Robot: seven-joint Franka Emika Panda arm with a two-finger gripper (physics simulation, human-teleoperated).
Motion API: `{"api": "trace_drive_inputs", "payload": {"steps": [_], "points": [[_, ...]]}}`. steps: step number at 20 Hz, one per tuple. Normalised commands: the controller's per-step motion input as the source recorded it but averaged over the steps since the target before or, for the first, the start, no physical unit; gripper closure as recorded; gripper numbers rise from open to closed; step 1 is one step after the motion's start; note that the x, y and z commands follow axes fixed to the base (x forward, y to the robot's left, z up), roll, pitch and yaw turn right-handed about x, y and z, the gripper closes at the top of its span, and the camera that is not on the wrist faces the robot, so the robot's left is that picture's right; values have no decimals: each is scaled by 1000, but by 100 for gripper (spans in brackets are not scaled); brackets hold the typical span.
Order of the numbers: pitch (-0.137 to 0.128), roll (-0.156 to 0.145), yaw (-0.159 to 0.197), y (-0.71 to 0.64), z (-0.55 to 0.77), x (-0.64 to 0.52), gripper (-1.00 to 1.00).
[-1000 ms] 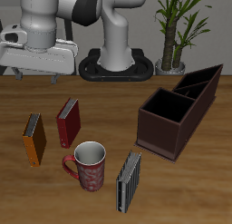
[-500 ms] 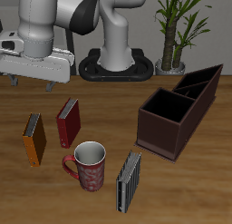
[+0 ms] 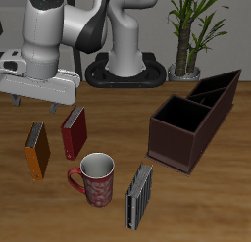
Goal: Place the orange book into the left desk caddy's right compartment
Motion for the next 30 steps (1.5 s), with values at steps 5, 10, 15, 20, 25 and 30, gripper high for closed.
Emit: {"api": "trace_drive_inputs", "payload": {"steps": [5, 10, 15, 20, 25, 30], "points": [[-5, -30, -33, -117, -220, 60, -100], [16, -20, -26, -96, -227, 23, -100], [14, -11, -6, -14, -193, -7, -100], [22, 2, -13, -31, -260, 52, -100], [18, -13, -22, -32, -229, 17, -100], [30, -12, -27, -73, -289, 35, -100]]}}
